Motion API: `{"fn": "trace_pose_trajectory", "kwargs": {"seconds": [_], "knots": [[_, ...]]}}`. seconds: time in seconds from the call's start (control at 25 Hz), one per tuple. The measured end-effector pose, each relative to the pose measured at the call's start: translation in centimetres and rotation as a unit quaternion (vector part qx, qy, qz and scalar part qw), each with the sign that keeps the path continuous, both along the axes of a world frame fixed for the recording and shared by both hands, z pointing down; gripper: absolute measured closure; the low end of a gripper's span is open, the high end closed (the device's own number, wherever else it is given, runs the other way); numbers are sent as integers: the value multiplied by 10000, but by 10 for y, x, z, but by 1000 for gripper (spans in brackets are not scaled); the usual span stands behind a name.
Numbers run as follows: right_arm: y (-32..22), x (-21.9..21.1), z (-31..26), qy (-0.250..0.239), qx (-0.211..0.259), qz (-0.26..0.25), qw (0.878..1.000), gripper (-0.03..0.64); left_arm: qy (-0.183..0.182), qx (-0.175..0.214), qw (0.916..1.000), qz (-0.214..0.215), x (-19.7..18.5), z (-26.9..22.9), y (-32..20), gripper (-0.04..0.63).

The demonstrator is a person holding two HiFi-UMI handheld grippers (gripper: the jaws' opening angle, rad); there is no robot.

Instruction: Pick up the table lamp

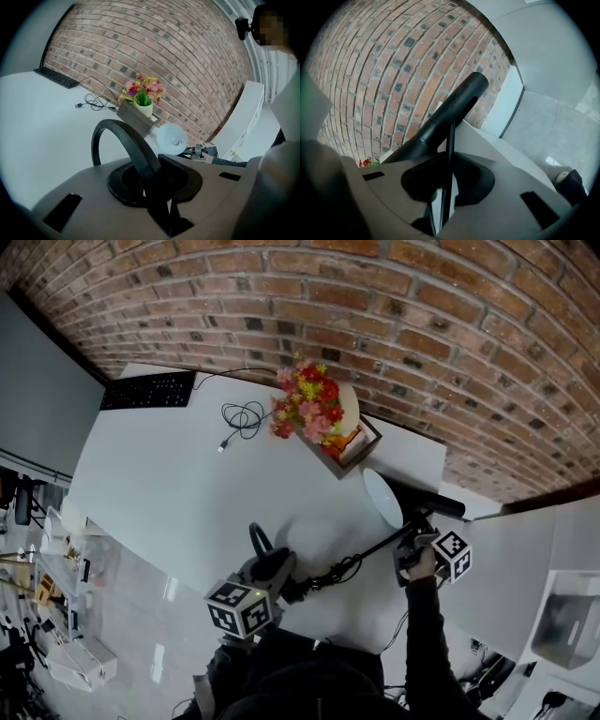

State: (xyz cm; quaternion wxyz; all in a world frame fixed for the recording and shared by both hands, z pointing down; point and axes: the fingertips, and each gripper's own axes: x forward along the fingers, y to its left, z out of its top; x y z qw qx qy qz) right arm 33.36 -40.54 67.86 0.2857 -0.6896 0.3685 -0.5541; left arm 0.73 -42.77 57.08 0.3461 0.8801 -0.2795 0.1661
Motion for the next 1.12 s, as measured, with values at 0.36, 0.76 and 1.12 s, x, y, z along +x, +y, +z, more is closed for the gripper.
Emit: {"fn": "trace_pose_trajectory", "kwargs": {"seconds": [0.36, 0.76, 1.12], "knots": [[1, -1, -5, -17, 372, 206, 9991, 568, -119, 129, 9998, -6, -2, -1, -3, 560], [8, -11, -10, -79, 432, 139, 9989, 568, -238, 213, 9995, -51, -13, -3, -1, 571], [10, -13, -49, -40, 889, 170, 9959, 569, -48, 376, 9992, -155, -21, -25, 4, 574]]}}
